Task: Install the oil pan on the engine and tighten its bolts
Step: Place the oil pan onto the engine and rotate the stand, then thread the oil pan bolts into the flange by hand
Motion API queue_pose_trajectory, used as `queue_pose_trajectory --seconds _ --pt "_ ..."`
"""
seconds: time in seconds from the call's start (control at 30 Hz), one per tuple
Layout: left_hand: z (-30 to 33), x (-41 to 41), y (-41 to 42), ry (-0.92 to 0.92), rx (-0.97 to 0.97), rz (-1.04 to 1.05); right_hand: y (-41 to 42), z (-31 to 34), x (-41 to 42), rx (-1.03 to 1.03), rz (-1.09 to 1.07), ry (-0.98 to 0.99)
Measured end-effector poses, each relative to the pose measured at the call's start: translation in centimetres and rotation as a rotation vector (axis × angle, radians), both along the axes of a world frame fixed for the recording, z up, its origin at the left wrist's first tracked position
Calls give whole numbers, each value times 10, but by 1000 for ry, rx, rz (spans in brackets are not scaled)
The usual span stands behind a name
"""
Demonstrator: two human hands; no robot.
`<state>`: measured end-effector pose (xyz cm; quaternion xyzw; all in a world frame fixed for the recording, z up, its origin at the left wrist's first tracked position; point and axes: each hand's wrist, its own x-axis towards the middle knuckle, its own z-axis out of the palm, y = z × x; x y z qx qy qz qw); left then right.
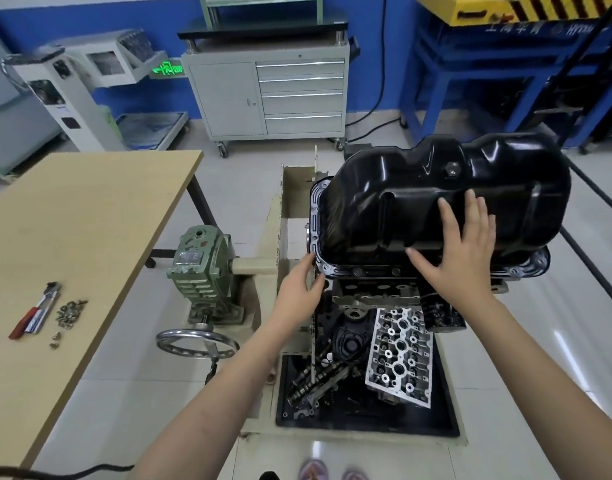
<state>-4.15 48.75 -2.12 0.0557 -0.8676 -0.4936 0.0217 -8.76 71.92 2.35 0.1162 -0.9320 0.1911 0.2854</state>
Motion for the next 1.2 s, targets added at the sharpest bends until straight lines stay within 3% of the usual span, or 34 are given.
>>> queue_pose_trajectory --seconds 0.17,0.33,0.47,0.63,0.77,0.97,1.07,1.2 --pt "2 10 2 72 196 186 -6 10 10 -140 85 76" --pt "18 15 -25 169 235 433 -51 31 18 -324 403 185" --pt "23 24 -57 133 217 477 -121 31 34 -404 617 -74" --pt "15 45 -132 59 226 580 -219 9 41 -248 761 -533" --pt "1 62 -216 42 225 695 -320 -11 47 -159 845 -684" --pt "-34 83 -373 -117 143 788 -474 -58 50 -170 774 -880" --pt "-56 108 -441 -295 47 879 -524 -82 57 -221 684 -1043" --pt "-95 132 -478 -565 -58 798 -568 -118 57 -142 568 -1151"
